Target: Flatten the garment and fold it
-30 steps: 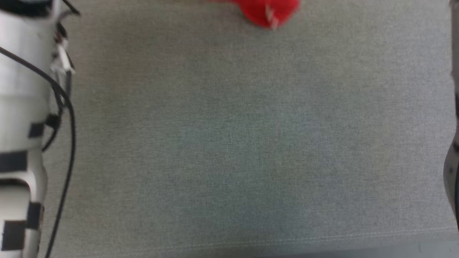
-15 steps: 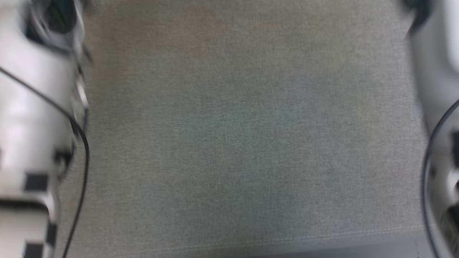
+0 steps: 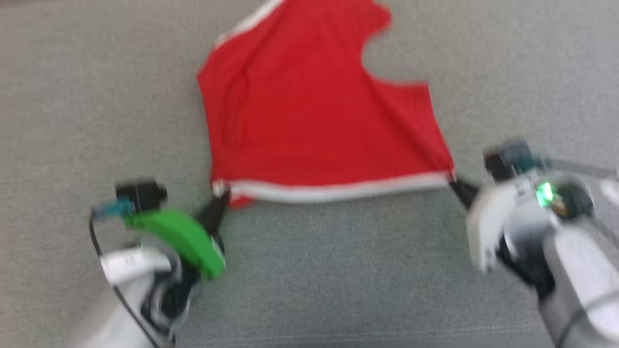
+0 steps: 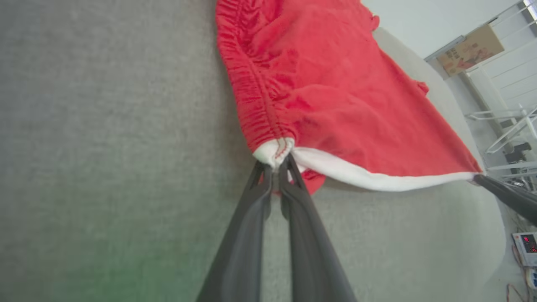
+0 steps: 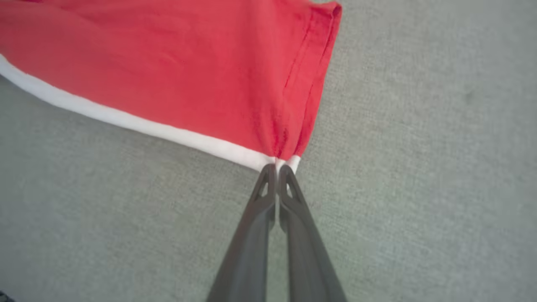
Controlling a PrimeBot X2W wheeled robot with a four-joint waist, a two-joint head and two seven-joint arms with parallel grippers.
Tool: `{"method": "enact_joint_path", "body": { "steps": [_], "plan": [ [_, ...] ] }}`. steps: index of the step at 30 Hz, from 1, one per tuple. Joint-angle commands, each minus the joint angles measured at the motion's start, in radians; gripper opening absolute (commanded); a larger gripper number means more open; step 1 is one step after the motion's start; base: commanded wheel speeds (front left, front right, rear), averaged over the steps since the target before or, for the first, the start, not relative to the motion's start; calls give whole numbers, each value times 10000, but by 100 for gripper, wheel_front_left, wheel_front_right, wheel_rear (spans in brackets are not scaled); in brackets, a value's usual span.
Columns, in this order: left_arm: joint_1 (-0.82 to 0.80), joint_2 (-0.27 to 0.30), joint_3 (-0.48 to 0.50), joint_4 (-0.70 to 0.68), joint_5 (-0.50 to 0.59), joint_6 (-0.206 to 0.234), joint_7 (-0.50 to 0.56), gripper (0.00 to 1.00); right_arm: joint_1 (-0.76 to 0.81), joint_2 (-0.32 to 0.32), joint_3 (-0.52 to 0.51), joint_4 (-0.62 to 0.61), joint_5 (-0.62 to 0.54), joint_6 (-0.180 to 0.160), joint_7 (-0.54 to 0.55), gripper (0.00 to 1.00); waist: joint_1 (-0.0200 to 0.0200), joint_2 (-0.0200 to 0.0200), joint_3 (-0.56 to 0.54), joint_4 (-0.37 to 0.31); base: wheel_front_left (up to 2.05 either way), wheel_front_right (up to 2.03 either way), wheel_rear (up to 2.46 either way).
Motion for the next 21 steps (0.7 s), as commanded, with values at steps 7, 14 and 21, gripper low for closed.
{"method": "enact_joint_path", "body": {
  "steps": [7, 14, 21],
  "plan": [
    [2825, 886, -228, -2349, -255, 1457, 394, 0, 4037, 805, -2059, -2483, -441, -17, 1676, 0, 1, -1, -1090, 206, 0, 0, 0],
    [4457, 1440, -491, -4241, -243, 2348, 571, 0, 6122, 1636, -2983, -4837, -851, -17, 3010, 0, 1, -1, -1153, 324, 0, 0, 0],
    [3213, 570, -493, -4663, 9, 2076, 229, 0, 4629, 1380, -3049, -5562, -1345, -17, 2544, 0, 1, -1, -955, 804, 0, 0, 0]
  ]
}}
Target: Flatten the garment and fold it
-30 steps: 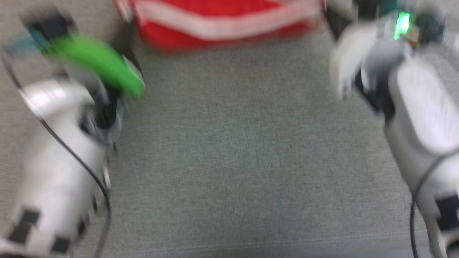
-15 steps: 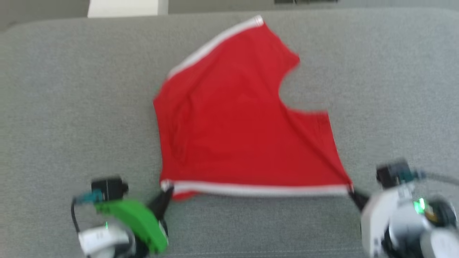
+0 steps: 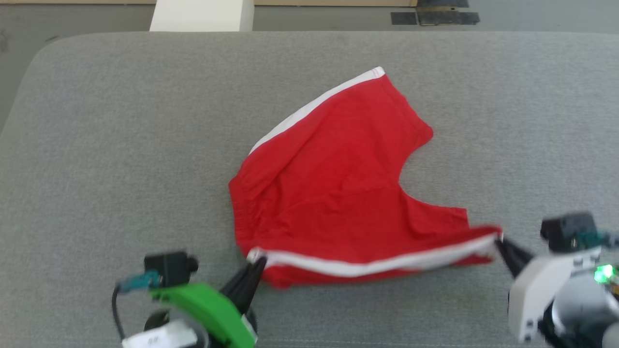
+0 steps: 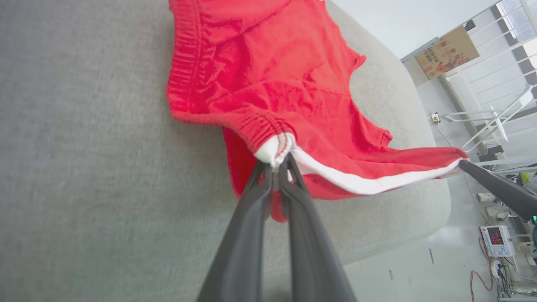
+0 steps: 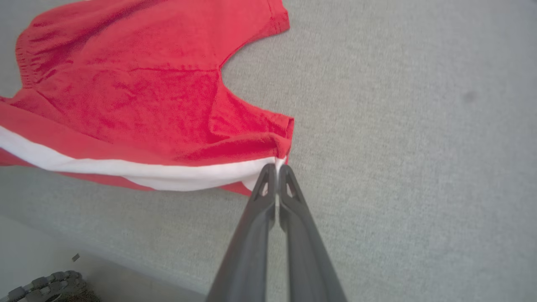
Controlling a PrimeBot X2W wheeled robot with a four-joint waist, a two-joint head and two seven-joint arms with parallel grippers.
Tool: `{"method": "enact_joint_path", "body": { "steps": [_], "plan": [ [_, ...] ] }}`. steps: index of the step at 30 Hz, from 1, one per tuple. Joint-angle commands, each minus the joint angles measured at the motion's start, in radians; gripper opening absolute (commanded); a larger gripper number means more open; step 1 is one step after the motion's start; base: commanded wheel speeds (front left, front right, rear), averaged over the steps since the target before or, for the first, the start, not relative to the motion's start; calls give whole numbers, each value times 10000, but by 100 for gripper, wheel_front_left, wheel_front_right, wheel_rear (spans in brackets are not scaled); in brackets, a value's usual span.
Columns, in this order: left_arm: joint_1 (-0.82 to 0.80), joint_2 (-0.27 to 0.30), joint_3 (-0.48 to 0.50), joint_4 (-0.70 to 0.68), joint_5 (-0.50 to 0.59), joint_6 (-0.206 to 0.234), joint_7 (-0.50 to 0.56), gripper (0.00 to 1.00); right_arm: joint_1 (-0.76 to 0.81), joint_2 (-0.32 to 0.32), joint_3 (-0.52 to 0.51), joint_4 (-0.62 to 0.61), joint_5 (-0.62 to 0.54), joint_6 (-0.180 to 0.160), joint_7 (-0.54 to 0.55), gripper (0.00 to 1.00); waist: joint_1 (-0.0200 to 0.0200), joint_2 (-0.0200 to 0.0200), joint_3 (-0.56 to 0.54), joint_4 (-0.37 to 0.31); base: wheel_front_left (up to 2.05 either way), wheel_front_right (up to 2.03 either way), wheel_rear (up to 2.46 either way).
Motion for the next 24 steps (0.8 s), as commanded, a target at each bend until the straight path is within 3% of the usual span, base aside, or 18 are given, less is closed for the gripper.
{"method": "enact_joint_path", "body": {
  "steps": [1, 9, 15, 18, 19, 24],
  "plan": [
    [-614, -210, 10, 121, 137, -129, -70, 0, -692, -142, 70, 147, -142, -15, -159, 0, 1, 0, 184, 245, 0, 0, 0],
    [-3105, -1561, 95, 2012, 632, -400, -514, 0, -4815, -534, 510, 2949, -200, -15, -1299, 0, 1, 0, 1004, 913, 0, 0, 0],
    [-4396, -2416, 328, 3364, 771, -511, -1087, 0, -7555, -950, 1427, 5393, -609, -15, -1875, 0, 1, 0, 1841, 1475, 0, 0, 0],
    [-4923, -2779, 444, 4053, 838, -481, -1377, 0, -8834, -1089, 1673, 6708, -962, -15, -2253, 0, 1, 0, 2330, 1816, 0, 0, 0],
    [-5296, -3073, 521, 4579, 866, -487, -1614, 0, -9774, -1127, 1700, 7783, -1267, -15, -2533, 0, 1, 0, 2734, 2113, 0, 0, 0],
    [-5782, -3504, 475, 5260, 860, -690, -1822, 0, -11020, -1226, 1843, 9431, -1558, -15, -2497, 0, 1, 0, 3354, 2682, 0, 0, 0]
  ]
}}
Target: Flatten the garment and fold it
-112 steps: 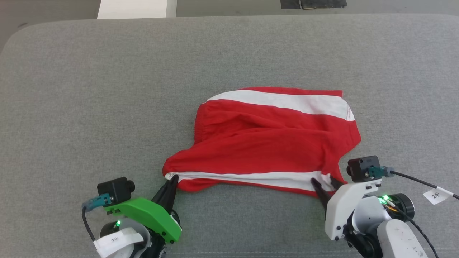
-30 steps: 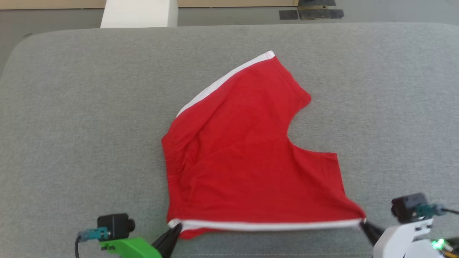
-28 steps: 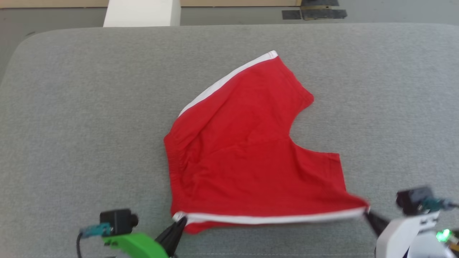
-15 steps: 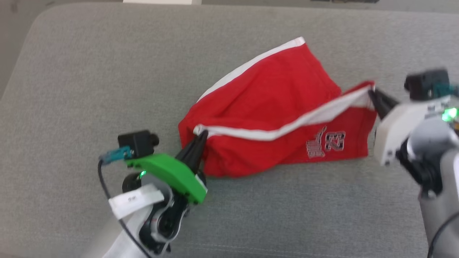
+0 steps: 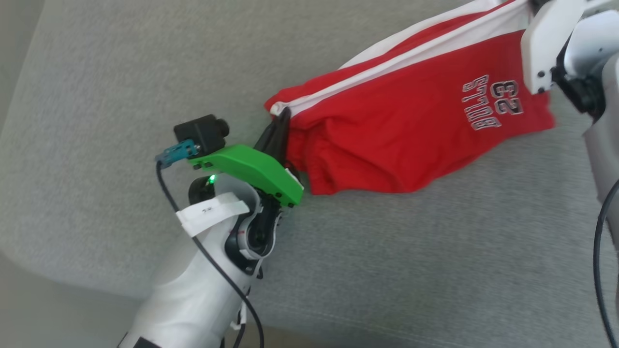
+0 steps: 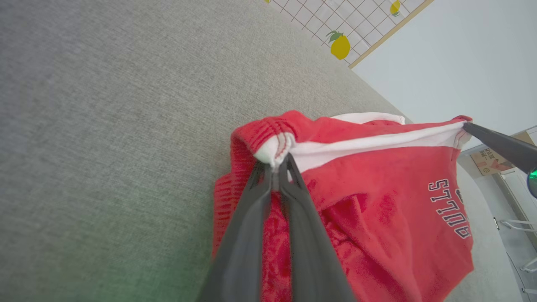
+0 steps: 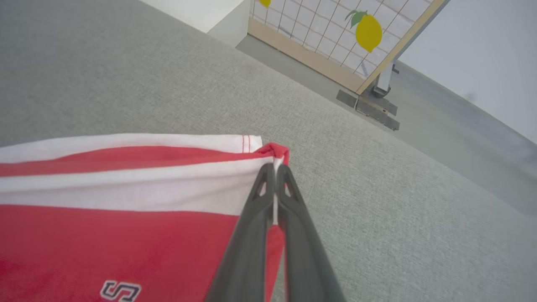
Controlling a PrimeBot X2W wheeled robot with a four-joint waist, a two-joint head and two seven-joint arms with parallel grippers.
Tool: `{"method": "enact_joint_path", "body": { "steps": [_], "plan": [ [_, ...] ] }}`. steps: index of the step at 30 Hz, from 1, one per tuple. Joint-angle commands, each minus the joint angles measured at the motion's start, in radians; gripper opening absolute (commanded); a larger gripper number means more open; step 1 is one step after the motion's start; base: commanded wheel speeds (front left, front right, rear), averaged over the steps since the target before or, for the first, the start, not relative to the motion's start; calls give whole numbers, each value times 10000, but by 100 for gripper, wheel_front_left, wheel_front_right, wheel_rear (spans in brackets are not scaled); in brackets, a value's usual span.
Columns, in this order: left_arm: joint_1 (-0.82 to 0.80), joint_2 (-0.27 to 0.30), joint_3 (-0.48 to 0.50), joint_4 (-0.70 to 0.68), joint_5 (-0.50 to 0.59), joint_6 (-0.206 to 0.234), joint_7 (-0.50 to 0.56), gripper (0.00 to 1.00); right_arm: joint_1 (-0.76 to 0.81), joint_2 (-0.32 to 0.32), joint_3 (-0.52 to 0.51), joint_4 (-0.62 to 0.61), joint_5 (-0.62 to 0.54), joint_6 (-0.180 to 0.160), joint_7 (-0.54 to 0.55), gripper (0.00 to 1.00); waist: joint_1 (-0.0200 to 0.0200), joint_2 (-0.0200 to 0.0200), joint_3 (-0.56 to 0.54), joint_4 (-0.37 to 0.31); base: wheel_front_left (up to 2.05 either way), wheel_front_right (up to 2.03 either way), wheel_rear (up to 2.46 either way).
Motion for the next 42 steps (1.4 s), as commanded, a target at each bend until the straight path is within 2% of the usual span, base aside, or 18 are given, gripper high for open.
{"method": "enact_joint_path", "body": {
  "steps": [1, 5, 10, 12, 13, 14, 15, 23, 30, 33, 34, 35, 39, 42],
  "plan": [
    [-228, -58, -18, 138, 66, -107, -38, 0, -274, -40, 58, 273, -71, -15, 76, 0, 0, -1, 798, 802, 0, 0, 0],
    [-473, -268, -154, 474, 29, -355, -57, 0, -888, -50, 99, 1190, 5, -15, 539, 0, 0, -1, 1119, 1137, 0, 0, 0],
    [-609, -416, -358, 677, -58, -674, 46, 0, -1293, -62, 371, 1991, 272, -15, 1460, 0, 0, -1, 1200, 1235, 0, 0, 0],
    [-610, -446, -487, 696, -109, -885, 152, 86, -1346, -70, 390, 2170, 408, -15, 1691, 0, 0, -1, 1113, 1198, 0, 0, 0],
    [-594, -453, -507, 698, -129, -967, 136, 100, -1341, -69, 356, 2221, 484, -15, 1715, 16, 0, -1, 1041, 1162, 0, 0, 0],
    [-587, -443, -517, 686, -103, -1037, 64, 100, -1313, -59, 377, 2219, 536, -15, 1657, 31, 0, -1, 963, 1125, 0, 0, 0],
    [-555, -431, -514, 676, -89, -1108, -29, 100, -1255, -57, 422, 2213, 614, -15, 1574, 100, 0, -1, 854, 1073, 0, 0, 0],
    [129, -39, -381, 264, 271, -1409, -973, 100, -255, -230, 590, 1803, 1591, -15, 395, 100, 0, -1, -274, 705, 0, 0, 0],
    [1148, 458, 170, -153, 1038, -1367, -1407, 100, 1065, -444, 146, 1215, 2412, -15, -963, 100, 0, -1, -1067, 606, 0, 0, 0],
    [1613, 509, 1046, -564, 2053, -1354, -1441, 100, 1569, -402, -363, 1140, 2696, -15, -1493, 100, 0, -1, -1169, 620, 0, 0, 0],
    [2115, 319, 1955, -1058, 3387, -1488, -1445, 100, 1784, -342, -783, 1190, 2794, -15, -1789, 100, 0, -1, -1124, 652, 0, 0, 0],
    [2300, 160, 2318, -1253, 3847, -1587, -1445, 100, 1802, -324, -942, 1236, 2780, -15, -1879, 100, 0, -1, -1075, 671, 0, 0, 0],
    [2748, -298, 3332, -1774, 5566, -2054, -1447, 100, 1665, -162, -1557, 1610, 2694, -15, -1930, 100, 0, -1, -823, 772, 0, 0, 0],
    [2902, -606, 3916, -2060, 6446, -2330, -1447, 100, 1458, -71, -1947, 1991, 2516, -15, -1705, 100, 0, -1, -640, 864, 0, 0, 0]
  ]
}}
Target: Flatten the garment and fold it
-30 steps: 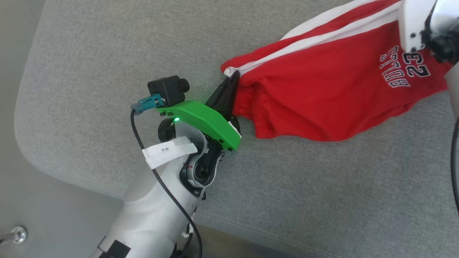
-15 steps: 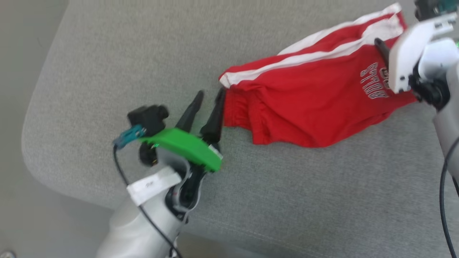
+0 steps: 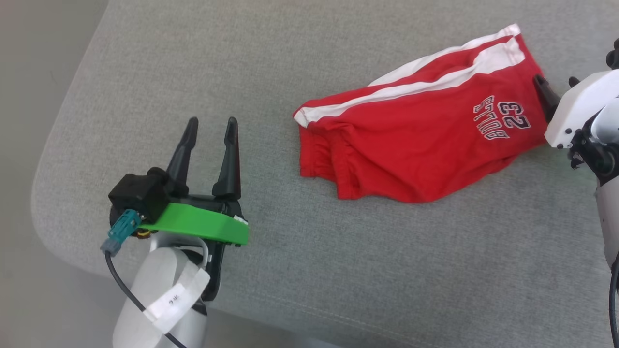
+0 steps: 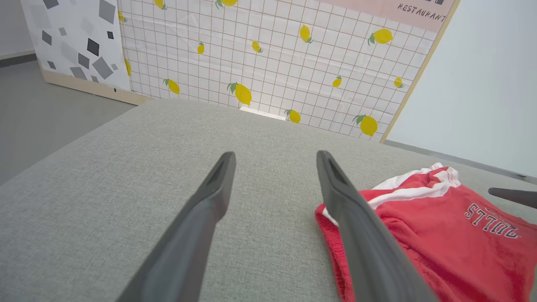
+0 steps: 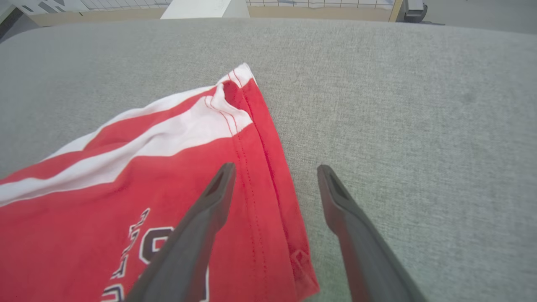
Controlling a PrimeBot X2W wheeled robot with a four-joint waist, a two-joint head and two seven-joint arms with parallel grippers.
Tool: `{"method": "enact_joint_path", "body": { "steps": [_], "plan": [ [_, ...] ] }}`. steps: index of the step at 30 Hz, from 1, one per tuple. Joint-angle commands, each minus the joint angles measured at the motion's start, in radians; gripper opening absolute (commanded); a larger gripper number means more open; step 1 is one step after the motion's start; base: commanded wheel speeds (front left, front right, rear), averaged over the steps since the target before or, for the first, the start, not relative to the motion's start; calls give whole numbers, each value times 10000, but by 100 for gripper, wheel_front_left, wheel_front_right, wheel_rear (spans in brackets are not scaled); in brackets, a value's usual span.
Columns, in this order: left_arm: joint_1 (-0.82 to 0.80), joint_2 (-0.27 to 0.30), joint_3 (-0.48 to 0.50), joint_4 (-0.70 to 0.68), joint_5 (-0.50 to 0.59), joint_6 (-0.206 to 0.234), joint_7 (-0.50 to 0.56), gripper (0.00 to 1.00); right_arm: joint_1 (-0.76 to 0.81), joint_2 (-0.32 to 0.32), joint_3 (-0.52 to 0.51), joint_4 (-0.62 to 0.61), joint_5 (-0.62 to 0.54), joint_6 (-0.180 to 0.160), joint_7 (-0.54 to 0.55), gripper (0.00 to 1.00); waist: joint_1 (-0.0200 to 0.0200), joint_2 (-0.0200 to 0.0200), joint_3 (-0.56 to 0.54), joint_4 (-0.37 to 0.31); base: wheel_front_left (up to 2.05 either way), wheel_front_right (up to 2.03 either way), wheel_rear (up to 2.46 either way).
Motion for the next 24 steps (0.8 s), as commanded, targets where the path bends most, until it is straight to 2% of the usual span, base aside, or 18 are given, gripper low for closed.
{"method": "enact_joint_path", "body": {
  "steps": [1, 7, 12, 13, 14, 15, 16, 20, 24],
  "plan": [
    [132, -101, 139, -119, 415, -130, -36, 100, -215, 53, -142, 153, -162, -13, 117, 100, 0, -1, 205, 141, 0, 0, 0],
    [197, -302, 495, -550, 1450, -382, -37, 100, -787, 147, -763, 931, -967, -13, 1033, 100, 0, -1, 493, 344, 0, 0, 0],
    [283, -329, 473, -772, 1478, -461, -37, 100, -1104, 312, -657, 1354, -1665, -13, 2349, 100, 0, -1, 580, 446, 0, 0, 0],
    [300, -330, 464, -790, 1440, -459, -37, 100, -1113, 340, -587, 1414, -1729, -13, 2657, 89, 0, -1, 577, 454, 0, 0, 0],
    [324, -331, 458, -808, 1372, -444, -37, 100, -1111, 380, -504, 1437, -1756, -13, 2971, 46, 0, -1, 566, 457, 0, 0, 0],
    [343, -331, 453, -820, 1333, -433, -37, 100, -1096, 422, -446, 1421, -1729, -13, 3171, 36, 0, -1, 551, 454, 0, 0, 0],
    [367, -332, 447, -831, 1311, -419, -37, 100, -1053, 463, -350, 1355, -1672, -13, 3347, 0, 0, -1, 526, 442, 0, 0, 0],
    [522, -333, 427, -812, 1285, -380, -37, 100, -664, 523, -56, 895, -1261, -13, 3536, 0, 0, -1, 325, 319, 0, 0, 0],
    [660, -333, 482, -742, 1314, -359, -37, 100, -214, 425, -45, 230, -742, -13, 3210, 0, 0, -1, 91, 135, 0, 0, 0]
  ]
}}
